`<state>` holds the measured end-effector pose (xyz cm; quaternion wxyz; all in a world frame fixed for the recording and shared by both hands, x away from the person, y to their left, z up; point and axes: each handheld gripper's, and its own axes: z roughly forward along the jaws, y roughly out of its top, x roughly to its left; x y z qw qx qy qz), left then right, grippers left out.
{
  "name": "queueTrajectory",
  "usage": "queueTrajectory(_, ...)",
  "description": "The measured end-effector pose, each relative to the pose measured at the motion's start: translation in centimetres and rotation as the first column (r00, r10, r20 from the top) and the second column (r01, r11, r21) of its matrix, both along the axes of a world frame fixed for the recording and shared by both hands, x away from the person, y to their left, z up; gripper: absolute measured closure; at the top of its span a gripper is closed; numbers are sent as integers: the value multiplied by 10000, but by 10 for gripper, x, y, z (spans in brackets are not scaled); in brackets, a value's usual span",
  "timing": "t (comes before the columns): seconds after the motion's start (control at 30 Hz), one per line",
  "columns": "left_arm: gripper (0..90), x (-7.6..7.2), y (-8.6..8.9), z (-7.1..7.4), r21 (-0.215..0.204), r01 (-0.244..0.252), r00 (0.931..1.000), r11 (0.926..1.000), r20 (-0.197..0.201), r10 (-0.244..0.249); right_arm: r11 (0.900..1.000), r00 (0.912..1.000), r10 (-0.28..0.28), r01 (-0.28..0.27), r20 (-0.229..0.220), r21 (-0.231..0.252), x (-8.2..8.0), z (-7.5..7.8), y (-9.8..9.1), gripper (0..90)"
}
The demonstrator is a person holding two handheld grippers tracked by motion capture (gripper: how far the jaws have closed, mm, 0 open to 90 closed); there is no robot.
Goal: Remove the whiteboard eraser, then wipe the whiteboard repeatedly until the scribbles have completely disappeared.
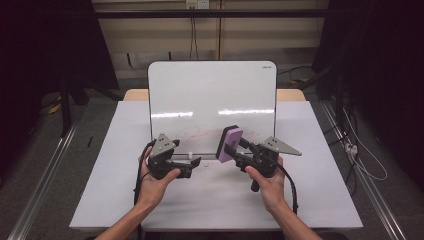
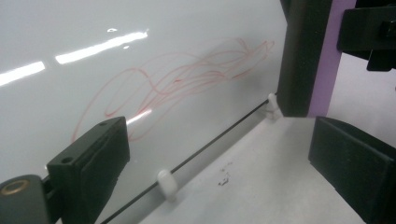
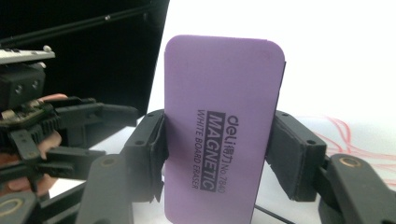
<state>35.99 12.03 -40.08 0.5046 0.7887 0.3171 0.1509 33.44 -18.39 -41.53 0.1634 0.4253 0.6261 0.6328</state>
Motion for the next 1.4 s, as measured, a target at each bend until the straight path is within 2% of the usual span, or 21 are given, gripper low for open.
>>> queueTrajectory(0.13, 46, 1, 12, 2, 142, -122, 9999, 9998, 91, 121, 9995, 9998, -218, 219, 43, -232, -3, 1, -7, 414)
queueTrajectory(0.33, 49, -2, 28, 1, 446, -416, 9991, 9981, 51, 415, 9964, 9987, -502, 492, -128, -692, -4, 2, -21, 414)
queueTrajectory(0.53, 56, -16, 48, -8, 538, -866, 9962, 9948, -34, 869, 9840, 9959, -898, 866, -142, -1555, -5, 9, -31, 415)
queueTrajectory(0.6, 57, -21, 54, -9, 752, -933, 9956, 9928, 19, 934, 9763, 9935, -1135, 1091, -126, -1869, -4, 12, -33, 414)
queueTrajectory(0.63, 57, -24, 58, -9, 843, -965, 9953, 9918, 67, 963, 9693, 9916, -1287, 1234, -108, -2128, -3, 15, -36, 414)
queueTrajectory(0.67, 57, -27, 61, -10, 836, -1024, 9947, 9912, 74, 1021, 9693, 9916, -1287, 1234, -108, -2128, -3, 15, -36, 414)
queueTrajectory(0.77, 56, -36, 69, -16, 816, -1370, 9905, 9872, -3, 1375, 9504, 9870, -1608, 1561, 46, -2689, 1, 19, -40, 415)
queueTrajectory(0.8, 57, -38, 71, -18, 824, -1392, 9901, 9868, -57, 1401, 9365, 9837, -1800, 1714, 0, -3059, 3, 21, -42, 415)
queueTrajectory(0.83, 57, -40, 72, -20, 818, -1424, 9896, 9864, -80, 1435, 9365, 9837, -1800, 1714, 0, -3059, 3, 21, -42, 415)
queueTrajectory(0.87, 57, -41, 73, -22, 832, -1435, 9895, 9861, -55, 1445, 9251, 9822, -1878, 1788, 56, -3351, 4, 22, -42, 415)
queueTrajectory(0.93, 57, -42, 75, -23, 733, -1549, 9879, 9852, 14, 1552, 9155, 9798, -1996, 1916, 141, -3538, 6, 23, -44, 415)
queueTrajectory(1.0, 58, -43, 77, -24, 697, -1596, 9872, 9847, 45, 1597, 9012, 9771, -2124, 2021, 158, -3835, 6, 24, -45, 415)
queueTrajectory(1.07, 58, -43, 77, -25, 798, -1649, 9863, 9831, 238, 1635, 8798, 9725, -2328, 2153, 109, -4238, 7, 23, -45, 415)
queueTrajectory(1.13, 59, -43, 78, -27, 747, -1613, 9869, 9841, 163, 1606, 8606, 9700, -2425, 2218, 140, -4584, 8, 23, -47, 416)
queueTrajectory(1.2, 59, -44, 80, -28, 708, -1649, 9863, 9838, 8, 1652, 8340, 9663, -2555, 2362, 303, -4987, 10, 23, -47, 416)
queueTrajectory(1.3, 59, -41, 82, -31, 694, -1809, 9834, 9811, -7, 1814, 7954, 9584, -2822, 2586, 427, -5481, 15, 22, -47, 416)
queueTrajectory(1.33, 59, -41, 82, -31, 755, -1852, 9824, 9798, -89, 1864, 7925, 9572, -2867, 2603, 398, -5516, 18, 22, -48, 416)
queueTrajectory(1.4, 61, -39, 83, -33, 700, -1912, 9811, 9791, -175, 1928, 7791, 9537, -2977, 2689, 432, -5663, 23, 23, -48, 416)
